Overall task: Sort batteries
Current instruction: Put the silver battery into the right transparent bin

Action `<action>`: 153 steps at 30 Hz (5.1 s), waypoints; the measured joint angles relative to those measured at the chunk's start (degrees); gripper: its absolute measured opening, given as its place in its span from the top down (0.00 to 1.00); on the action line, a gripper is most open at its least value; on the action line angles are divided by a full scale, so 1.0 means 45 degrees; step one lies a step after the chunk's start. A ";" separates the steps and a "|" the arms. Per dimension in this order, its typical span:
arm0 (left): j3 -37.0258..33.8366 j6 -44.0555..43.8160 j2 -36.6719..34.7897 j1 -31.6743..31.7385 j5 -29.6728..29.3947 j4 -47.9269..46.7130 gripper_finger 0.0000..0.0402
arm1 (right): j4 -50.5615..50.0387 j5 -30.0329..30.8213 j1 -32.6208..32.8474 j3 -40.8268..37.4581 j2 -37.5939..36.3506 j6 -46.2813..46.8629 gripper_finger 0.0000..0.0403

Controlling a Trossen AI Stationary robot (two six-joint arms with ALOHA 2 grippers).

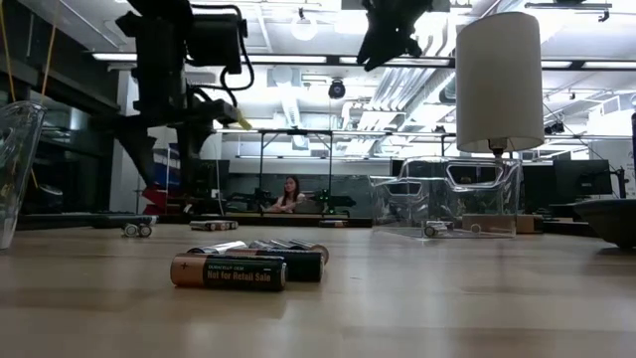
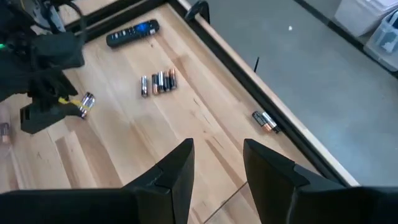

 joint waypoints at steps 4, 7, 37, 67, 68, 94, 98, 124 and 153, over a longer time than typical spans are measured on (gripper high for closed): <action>-0.0584 -0.1524 0.0131 -0.0329 -0.0277 -0.0003 0.44 | 0.0218 -0.0136 -0.0046 0.0000 0.0360 0.0037 0.67; -0.1111 -0.2375 0.0117 -0.0342 -0.0340 0.0830 0.46 | 0.0342 -0.0151 -0.0042 0.0000 0.0455 0.0012 0.67; -0.2126 -0.4771 0.0256 -0.0230 -0.0386 0.2267 0.51 | 0.0759 -0.0183 -0.0107 0.0000 0.0455 -0.0094 0.67; -0.2069 -0.3551 0.2146 0.0047 0.0513 0.2806 0.87 | 0.0646 -0.0175 -0.0304 0.0000 0.0450 -0.1720 0.67; -0.2079 -0.3400 0.2075 0.0047 0.0494 0.2887 0.92 | 0.0602 -0.0175 -0.0369 0.0000 0.0450 -0.1702 0.67; 0.3454 1.0498 0.3266 0.2507 0.0834 1.0906 0.93 | 0.3410 -0.1056 -0.0625 0.0000 -0.1857 -0.0224 0.67; 0.5235 1.2190 0.4991 0.2548 0.1948 1.1861 0.93 | 0.3883 -0.0861 -0.0625 0.0000 -0.1935 0.0037 0.67; 1.1225 1.5115 0.7880 0.2327 0.4356 0.1842 0.40 | 0.4596 -0.0200 -0.0634 0.0000 -0.1935 -0.1076 0.67; 0.2844 -0.1540 0.2602 -0.0962 -0.1736 0.1206 0.47 | 0.2951 -0.0364 -0.1859 0.0000 -0.1901 -0.0741 0.67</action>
